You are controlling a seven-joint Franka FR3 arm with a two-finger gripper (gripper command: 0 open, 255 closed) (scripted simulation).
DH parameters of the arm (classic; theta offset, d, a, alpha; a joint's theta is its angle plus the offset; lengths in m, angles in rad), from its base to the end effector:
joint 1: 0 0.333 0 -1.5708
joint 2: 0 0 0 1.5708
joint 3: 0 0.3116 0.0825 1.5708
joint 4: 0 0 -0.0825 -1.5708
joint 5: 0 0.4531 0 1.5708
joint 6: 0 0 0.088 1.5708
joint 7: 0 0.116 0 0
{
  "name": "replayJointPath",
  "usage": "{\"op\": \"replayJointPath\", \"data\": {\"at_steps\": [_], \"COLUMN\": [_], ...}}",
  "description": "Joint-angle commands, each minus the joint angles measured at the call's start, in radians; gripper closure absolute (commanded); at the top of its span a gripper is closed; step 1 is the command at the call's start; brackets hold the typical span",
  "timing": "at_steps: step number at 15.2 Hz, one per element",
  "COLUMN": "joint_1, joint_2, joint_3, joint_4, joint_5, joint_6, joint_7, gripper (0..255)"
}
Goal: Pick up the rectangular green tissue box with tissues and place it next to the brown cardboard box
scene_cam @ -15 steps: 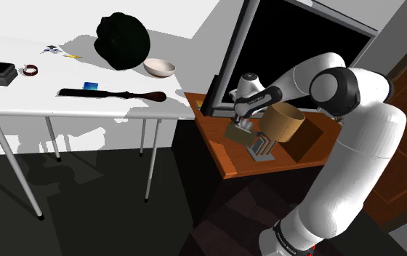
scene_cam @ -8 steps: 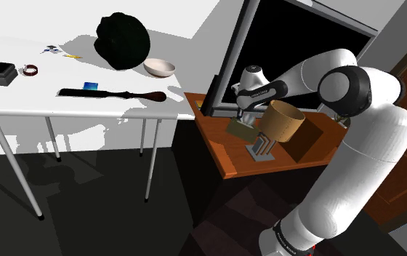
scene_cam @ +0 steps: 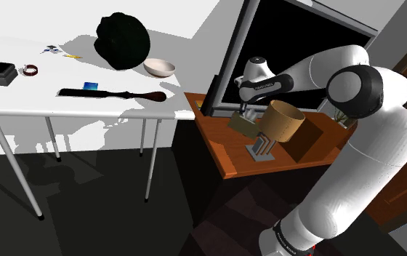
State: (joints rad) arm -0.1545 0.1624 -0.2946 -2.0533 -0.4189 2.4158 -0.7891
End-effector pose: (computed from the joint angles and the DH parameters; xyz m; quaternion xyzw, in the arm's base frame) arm 0.5876 -0.2858 0.3300 0.9304 0.3064 -0.0223 0.2002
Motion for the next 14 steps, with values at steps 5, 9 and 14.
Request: {"op": "replayJointPath", "data": {"at_steps": [5, 9, 14], "joint_1": [0.004, 0.006, 0.009], "joint_2": [-0.041, -0.063, -0.086], "joint_3": [0.004, 0.006, 0.009], "joint_4": [0.037, 0.065, 0.104], "joint_5": [0.014, 0.022, 0.032], "joint_6": [-0.073, -0.121, -0.181], "joint_7": [-0.028, -0.046, -0.067], "gripper": [255, 255, 255]}}
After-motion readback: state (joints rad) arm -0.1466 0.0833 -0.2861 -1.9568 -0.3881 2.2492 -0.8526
